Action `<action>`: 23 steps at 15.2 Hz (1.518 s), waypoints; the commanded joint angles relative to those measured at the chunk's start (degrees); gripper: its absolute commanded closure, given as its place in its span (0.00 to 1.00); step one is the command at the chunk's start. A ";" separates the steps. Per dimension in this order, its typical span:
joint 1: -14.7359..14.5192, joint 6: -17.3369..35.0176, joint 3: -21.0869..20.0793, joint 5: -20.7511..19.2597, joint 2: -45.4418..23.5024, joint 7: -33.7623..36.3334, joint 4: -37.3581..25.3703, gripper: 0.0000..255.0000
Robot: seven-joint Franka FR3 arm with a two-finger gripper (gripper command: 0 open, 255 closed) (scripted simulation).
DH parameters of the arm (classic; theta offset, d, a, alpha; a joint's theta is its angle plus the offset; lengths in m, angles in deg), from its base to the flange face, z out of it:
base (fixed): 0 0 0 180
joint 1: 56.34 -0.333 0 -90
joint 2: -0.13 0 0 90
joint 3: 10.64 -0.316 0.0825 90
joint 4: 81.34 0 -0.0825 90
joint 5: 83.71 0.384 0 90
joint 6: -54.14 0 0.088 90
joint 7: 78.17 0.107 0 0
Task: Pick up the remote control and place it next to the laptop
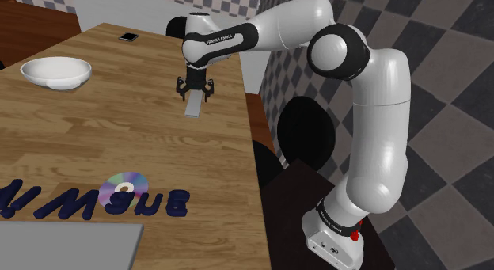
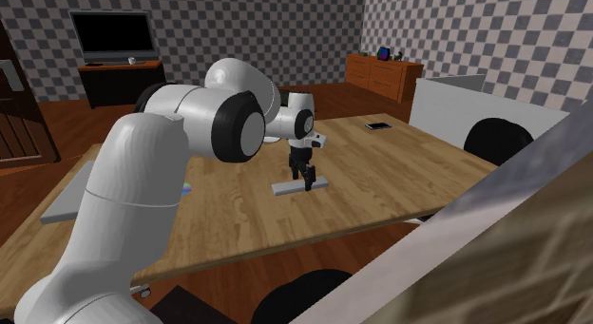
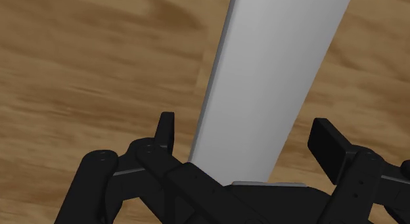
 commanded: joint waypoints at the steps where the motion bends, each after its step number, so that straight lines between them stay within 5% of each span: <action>1: 0.00 0.00 0.00 0.00 0.00 0.00 0.00 1.00; 10: 0.00 0.01 0.00 0.00 0.00 0.00 0.01 1.00; 23: 0.05 -8.26 -0.32 0.60 3.38 -0.52 -4.91 1.00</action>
